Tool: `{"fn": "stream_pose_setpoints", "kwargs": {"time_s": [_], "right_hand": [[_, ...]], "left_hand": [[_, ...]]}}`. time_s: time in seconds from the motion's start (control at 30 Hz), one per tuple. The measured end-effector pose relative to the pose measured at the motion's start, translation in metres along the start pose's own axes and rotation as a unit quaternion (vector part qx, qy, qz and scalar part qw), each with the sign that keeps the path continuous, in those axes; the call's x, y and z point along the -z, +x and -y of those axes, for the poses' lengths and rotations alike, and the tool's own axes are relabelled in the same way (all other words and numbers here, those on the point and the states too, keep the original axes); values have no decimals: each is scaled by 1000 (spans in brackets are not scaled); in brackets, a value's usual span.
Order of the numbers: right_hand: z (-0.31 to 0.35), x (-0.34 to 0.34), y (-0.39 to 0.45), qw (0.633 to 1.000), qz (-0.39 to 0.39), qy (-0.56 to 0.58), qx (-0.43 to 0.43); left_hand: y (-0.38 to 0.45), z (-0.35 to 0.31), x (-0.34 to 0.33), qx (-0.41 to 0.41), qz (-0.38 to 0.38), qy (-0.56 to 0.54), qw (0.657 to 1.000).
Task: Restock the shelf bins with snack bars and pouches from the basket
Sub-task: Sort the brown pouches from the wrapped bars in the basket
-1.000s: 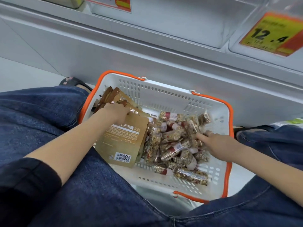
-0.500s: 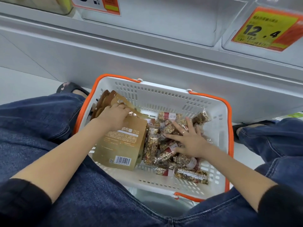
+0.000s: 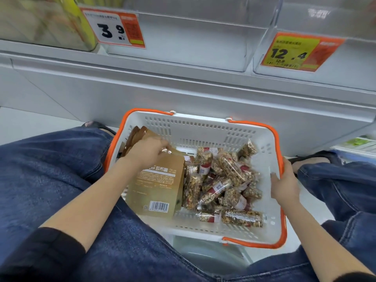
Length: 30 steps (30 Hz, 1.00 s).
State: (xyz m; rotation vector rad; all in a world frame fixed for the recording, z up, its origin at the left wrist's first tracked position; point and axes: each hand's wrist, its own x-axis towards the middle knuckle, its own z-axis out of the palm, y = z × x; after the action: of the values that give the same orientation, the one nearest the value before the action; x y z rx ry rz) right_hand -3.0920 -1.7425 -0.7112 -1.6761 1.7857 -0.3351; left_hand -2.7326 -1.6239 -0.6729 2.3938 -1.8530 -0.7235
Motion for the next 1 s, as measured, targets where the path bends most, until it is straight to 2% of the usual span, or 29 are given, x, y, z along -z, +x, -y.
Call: {"fn": "stream_pose_setpoints", "kwargs": {"time_s": [0.13, 0.33, 0.43, 0.5, 0.57, 0.67, 0.73, 0.8, 0.87, 0.93, 1.0], "right_hand": [[-18, 10, 17, 1000, -7, 4, -2], [3, 27, 21, 1000, -25, -16, -2], [48, 29, 10, 987, -90, -58, 117], [85, 14, -11, 980, -28, -16, 196], [105, -19, -31, 971, 100, 4, 219], [111, -71, -43, 945, 287, 53, 147], [110, -94, -44, 917, 378, 66, 113], [106, -107, -42, 894, 427, 46, 128], [105, -111, -38, 885, 446, 47, 128], [106, -106, -31, 875, 470, 60, 98], [108, -98, -24, 860, 493, 72, 106]], "left_hand": [[-13, 14, 0, 48, -27, -54, 997], [-15, 17, -16, 64, 38, -63, 995], [-1, 7, -21, 36, 63, -51, 996], [8, 3, -24, 24, 90, -38, 995], [12, 1, -26, 18, 115, 1, 993], [15, 3, -28, 25, 150, 14, 988], [14, 6, -27, 21, 150, -6, 988], [10, 7, -22, 16, 140, -27, 990], [3, 6, -14, 12, 135, -26, 990], [-4, 4, -5, 0, 134, 3, 991], [-12, 2, 7, -10, 127, 34, 991]]}}
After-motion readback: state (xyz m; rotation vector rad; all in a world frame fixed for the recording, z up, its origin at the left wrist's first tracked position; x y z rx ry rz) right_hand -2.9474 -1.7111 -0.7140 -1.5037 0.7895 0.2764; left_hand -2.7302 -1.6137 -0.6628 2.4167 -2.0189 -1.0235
